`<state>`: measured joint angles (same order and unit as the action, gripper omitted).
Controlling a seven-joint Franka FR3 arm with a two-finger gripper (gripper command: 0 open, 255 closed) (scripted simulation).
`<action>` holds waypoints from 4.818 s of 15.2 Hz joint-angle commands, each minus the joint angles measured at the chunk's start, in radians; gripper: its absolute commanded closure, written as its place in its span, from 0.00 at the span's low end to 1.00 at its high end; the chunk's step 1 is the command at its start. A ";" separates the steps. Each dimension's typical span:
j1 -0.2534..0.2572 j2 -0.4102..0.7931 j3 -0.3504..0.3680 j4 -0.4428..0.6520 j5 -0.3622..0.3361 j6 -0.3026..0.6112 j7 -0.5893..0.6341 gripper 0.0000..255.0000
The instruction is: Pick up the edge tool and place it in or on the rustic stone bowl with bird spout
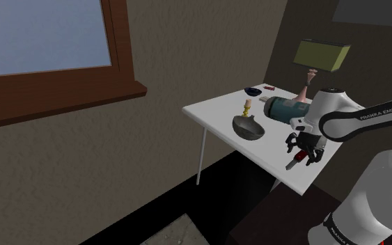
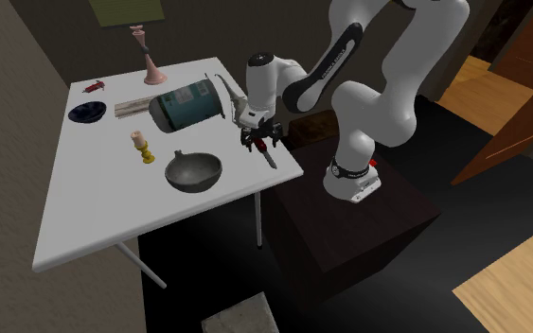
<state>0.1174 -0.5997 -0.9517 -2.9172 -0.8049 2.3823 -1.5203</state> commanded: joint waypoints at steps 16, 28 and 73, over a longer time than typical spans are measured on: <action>0.003 0.009 -0.006 -0.001 -0.002 0.011 0.000 1.00; -0.044 -0.194 0.141 0.053 0.091 -0.249 -0.031 1.00; 0.411 0.519 0.178 0.762 0.688 -0.291 -0.081 1.00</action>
<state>0.5276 -0.0879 -0.7722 -2.1494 -0.1219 2.0785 -1.5985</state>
